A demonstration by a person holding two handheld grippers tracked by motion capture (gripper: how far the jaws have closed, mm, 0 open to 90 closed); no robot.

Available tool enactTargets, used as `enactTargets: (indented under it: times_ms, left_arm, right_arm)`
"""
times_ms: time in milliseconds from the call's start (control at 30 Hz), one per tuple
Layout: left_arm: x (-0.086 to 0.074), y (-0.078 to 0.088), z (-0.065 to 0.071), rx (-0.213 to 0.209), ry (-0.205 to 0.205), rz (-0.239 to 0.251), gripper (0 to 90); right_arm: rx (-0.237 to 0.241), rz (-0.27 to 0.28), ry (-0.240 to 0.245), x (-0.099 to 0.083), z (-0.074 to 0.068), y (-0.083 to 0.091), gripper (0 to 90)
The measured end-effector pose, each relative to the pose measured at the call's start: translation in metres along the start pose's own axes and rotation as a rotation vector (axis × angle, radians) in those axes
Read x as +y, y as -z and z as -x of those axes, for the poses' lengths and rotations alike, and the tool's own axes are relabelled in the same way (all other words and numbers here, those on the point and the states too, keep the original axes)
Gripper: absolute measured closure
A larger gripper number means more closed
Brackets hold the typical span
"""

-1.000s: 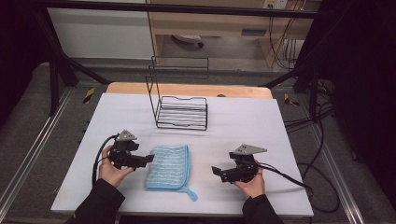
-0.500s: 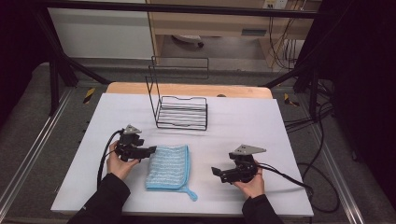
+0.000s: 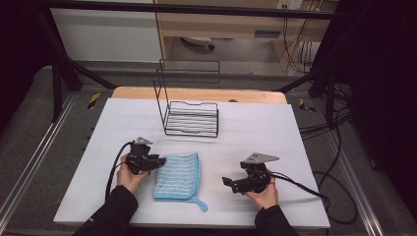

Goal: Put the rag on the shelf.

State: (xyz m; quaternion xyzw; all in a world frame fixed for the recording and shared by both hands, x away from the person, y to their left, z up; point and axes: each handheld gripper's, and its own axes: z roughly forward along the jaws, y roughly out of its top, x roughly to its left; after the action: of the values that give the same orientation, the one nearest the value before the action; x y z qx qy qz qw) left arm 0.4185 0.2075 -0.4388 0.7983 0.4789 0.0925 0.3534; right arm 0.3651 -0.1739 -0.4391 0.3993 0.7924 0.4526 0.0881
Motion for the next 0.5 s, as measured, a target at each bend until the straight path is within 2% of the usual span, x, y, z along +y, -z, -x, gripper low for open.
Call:
enactTargets:
  times_ms: [200,333,433,500]
  left_arm:
    - [-0.001,-0.003,0.001,-0.027,0.009,-0.003,71.3]
    - [-0.001,-0.003,0.002,-0.034,0.014,-0.012,75.5]
    - [-0.001,-0.003,0.002,-0.03,0.004,-0.01,77.4]
    - [-0.001,-0.003,0.003,-0.022,-0.009,-0.012,77.6]
  right_arm:
    - [0.018,0.002,-0.009,0.002,0.0,-0.003,5.1]
    - [0.034,0.018,-0.036,0.005,0.001,-0.005,5.5]
    - [0.034,-0.006,-0.007,0.013,-0.004,-0.011,5.4]
    - [0.042,-0.006,-0.005,0.015,-0.007,-0.014,5.7]
